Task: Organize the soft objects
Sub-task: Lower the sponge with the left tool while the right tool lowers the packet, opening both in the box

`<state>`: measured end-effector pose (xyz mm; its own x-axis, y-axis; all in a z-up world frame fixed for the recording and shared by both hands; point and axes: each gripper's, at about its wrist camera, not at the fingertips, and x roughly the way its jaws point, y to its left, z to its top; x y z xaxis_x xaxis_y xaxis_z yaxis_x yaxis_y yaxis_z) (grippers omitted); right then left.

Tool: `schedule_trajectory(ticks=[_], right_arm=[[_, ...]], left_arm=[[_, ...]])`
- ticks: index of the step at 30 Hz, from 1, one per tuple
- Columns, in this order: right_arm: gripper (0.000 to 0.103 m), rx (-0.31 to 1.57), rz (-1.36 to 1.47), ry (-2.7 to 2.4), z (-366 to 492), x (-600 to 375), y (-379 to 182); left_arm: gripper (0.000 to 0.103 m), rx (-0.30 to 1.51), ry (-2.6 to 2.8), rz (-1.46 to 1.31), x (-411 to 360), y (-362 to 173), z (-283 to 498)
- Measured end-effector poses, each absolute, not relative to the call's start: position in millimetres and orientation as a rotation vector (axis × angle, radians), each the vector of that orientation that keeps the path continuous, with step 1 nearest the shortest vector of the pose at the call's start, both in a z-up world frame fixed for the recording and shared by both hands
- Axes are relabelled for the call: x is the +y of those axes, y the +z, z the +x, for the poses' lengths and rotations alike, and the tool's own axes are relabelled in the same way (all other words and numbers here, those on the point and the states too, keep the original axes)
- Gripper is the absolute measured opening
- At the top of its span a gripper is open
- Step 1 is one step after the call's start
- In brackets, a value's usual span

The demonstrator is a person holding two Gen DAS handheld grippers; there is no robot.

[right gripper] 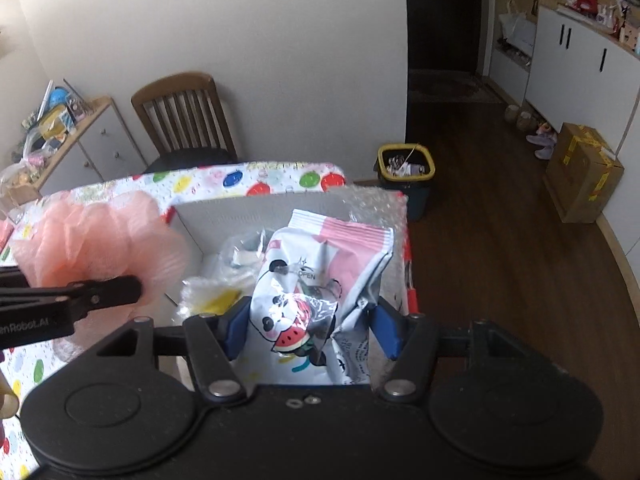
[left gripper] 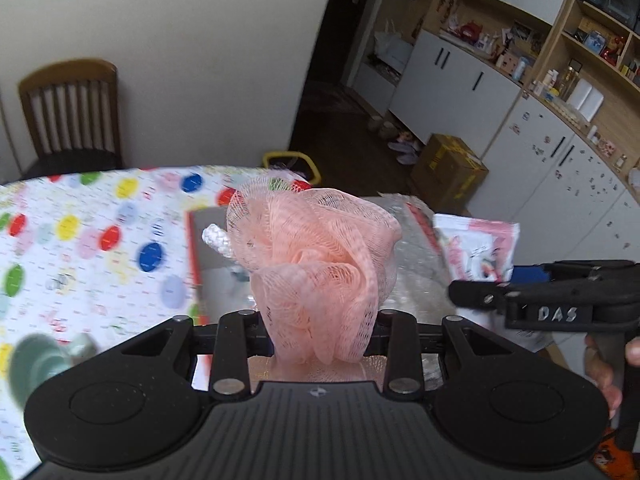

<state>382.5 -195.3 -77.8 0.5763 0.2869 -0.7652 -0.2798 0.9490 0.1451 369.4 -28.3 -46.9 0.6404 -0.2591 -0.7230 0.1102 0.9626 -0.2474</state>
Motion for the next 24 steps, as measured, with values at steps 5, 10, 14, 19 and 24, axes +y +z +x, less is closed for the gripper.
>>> schedule_trajectory(ticks=[5, 10, 14, 19, 24], right_arm=[[0.061, 0.921, -0.037, 0.364, 396, -194, -89], [0.061, 0.934, -0.081, 0.387, 406, -190, -101], [0.062, 0.940, -0.084, 0.403, 414, -188, -110], [0.062, 0.943, -0.115, 0.410, 421, -184, -120], [0.062, 0.937, -0.144, 0.399, 428, -182, -129]], left_arm=[[0.034, 0.903, -0.229, -0.202, -45, -65, 394], [0.034, 0.956, -0.224, -0.197, -53, -86, 409], [0.034, 0.979, -0.206, -0.192, -56, -98, 416], [0.034, 1.007, -0.187, -0.223, -54, -107, 427], [0.034, 1.020, -0.175, -0.232, -55, -114, 434]])
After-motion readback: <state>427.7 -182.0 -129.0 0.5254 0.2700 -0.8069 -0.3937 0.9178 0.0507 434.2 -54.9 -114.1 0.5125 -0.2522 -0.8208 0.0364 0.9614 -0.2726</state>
